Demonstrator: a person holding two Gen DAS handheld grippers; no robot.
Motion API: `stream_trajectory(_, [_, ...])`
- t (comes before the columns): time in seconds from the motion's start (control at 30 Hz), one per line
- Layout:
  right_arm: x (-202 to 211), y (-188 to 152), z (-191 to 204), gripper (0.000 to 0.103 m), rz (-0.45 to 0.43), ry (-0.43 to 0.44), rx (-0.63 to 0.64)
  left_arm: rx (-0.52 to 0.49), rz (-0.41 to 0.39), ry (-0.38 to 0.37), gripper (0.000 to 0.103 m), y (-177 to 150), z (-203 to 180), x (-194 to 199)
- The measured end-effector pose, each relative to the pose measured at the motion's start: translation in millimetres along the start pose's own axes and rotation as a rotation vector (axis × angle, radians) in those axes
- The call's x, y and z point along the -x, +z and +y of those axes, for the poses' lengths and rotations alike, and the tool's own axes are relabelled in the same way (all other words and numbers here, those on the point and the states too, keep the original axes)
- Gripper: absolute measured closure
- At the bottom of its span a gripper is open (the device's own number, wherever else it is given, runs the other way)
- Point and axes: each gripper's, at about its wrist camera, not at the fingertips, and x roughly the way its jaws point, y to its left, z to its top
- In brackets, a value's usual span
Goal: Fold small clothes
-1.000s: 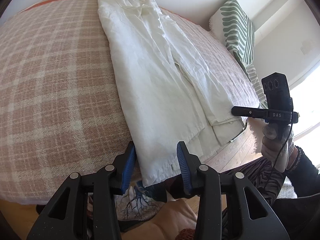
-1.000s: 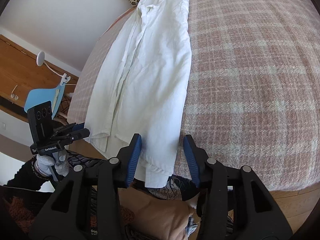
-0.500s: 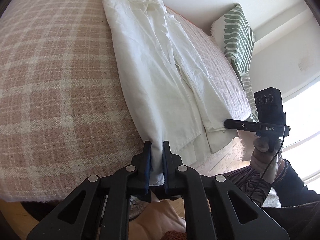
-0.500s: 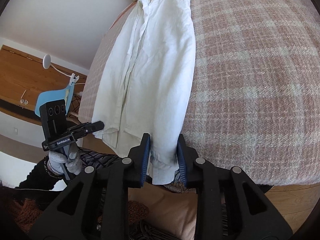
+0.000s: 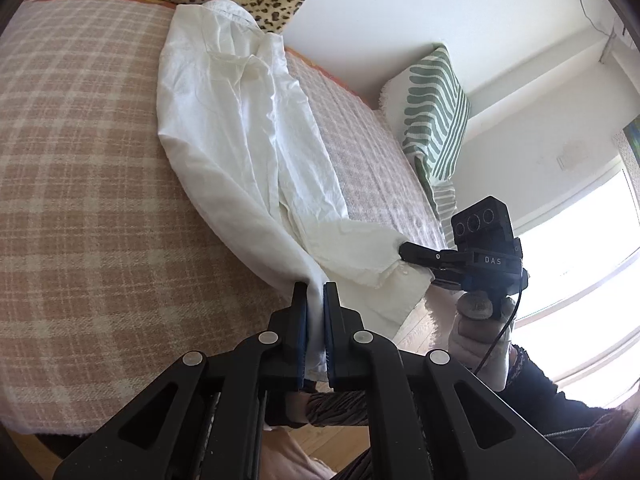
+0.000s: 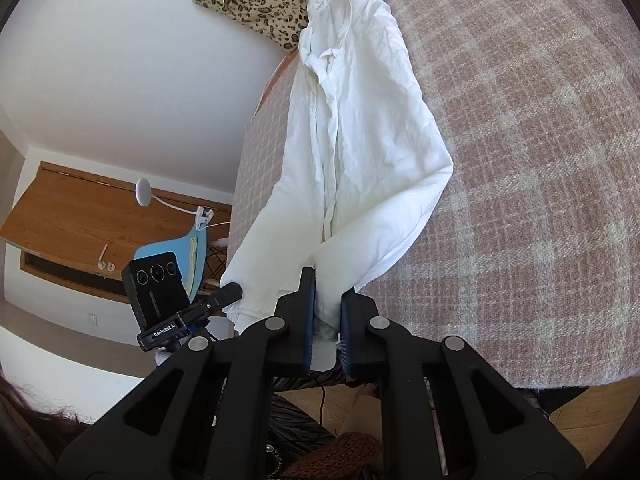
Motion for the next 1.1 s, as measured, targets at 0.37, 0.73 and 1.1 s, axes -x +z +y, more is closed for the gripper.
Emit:
stream_trajectory(0.37, [-20.5, 67.4, 1.6, 0.091, -0.067, -0.013, -0.063, 0.137, -0.127, -0.020, 0.097, 61.2, 25.2, 3.6])
stream_trajectory(0.73, [-51.7, 127.4, -37.1, 0.091, -0.093, -0.086, -0.208, 0.189, -0.159, 0.091, 0.093, 108.5, 56.5, -22.4])
stream_trajectory(1.1, [-68.7, 149.6, -49.0, 0.085, -0.045, -0.048, -0.299, 0.167, -0.245, 0.145, 0.068, 111.6, 72.8, 7.2])
